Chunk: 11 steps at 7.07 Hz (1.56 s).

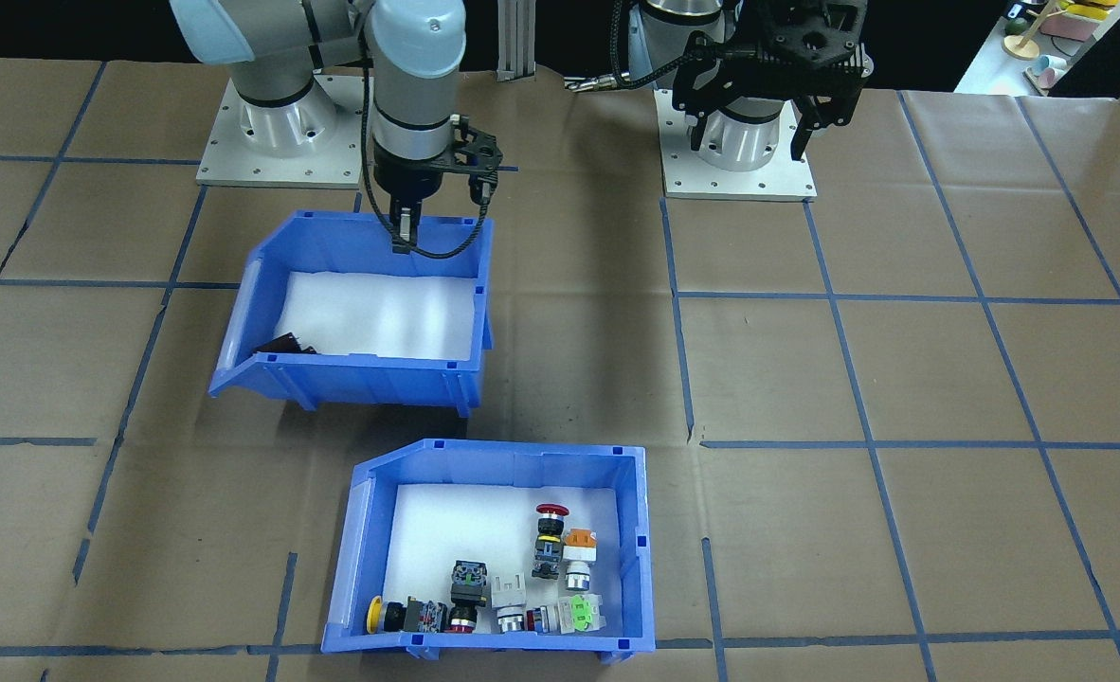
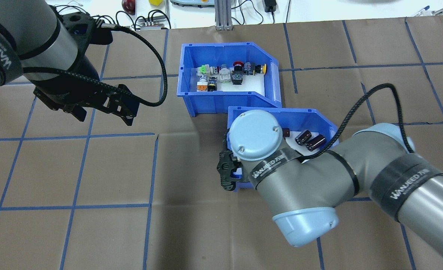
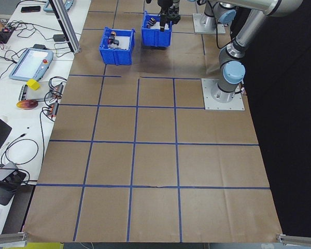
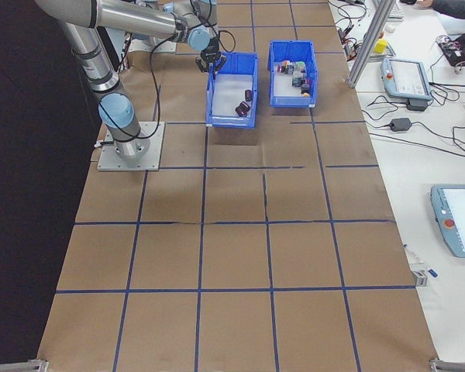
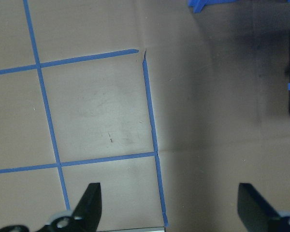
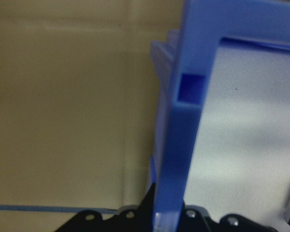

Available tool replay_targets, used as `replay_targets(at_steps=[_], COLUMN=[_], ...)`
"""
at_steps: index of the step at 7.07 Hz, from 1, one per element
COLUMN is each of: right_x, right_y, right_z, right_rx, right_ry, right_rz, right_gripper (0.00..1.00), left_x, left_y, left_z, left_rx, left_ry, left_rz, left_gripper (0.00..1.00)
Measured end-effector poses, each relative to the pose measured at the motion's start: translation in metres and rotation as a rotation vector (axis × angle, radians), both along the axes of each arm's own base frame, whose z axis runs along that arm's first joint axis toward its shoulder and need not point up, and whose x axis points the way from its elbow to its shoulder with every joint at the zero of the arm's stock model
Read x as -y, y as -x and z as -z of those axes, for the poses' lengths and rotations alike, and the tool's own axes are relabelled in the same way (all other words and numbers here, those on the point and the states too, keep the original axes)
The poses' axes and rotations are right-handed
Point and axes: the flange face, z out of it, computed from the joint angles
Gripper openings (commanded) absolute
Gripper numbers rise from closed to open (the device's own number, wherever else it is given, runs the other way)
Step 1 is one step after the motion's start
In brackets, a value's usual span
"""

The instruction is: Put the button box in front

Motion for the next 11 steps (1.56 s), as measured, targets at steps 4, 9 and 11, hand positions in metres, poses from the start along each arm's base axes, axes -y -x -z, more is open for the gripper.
replay_targets(at_steps=[4, 9, 11], right_x=[-0.008, -0.01, -0.012], right_y=[-0.053, -0.044, -0.02], right_z=[0.02, 0.005, -0.027], right_rx=[-0.009, -0.01, -0.008], right_ry=[0.014, 0.012, 0.015], right_rz=[-0.017, -0.011, -0.003], right_gripper=[0.42, 1.0, 1.0], left_x=[0.0, 0.0, 0.0], left_y=[-0.001, 0.0, 0.0], left_z=[0.0, -0.001, -0.001], left_rx=[0.0, 0.0, 0.0], left_ry=[0.001, 0.003, 0.003], left_rz=[-0.006, -0.007, -0.005], left_gripper=[0.99, 0.99, 0.99])
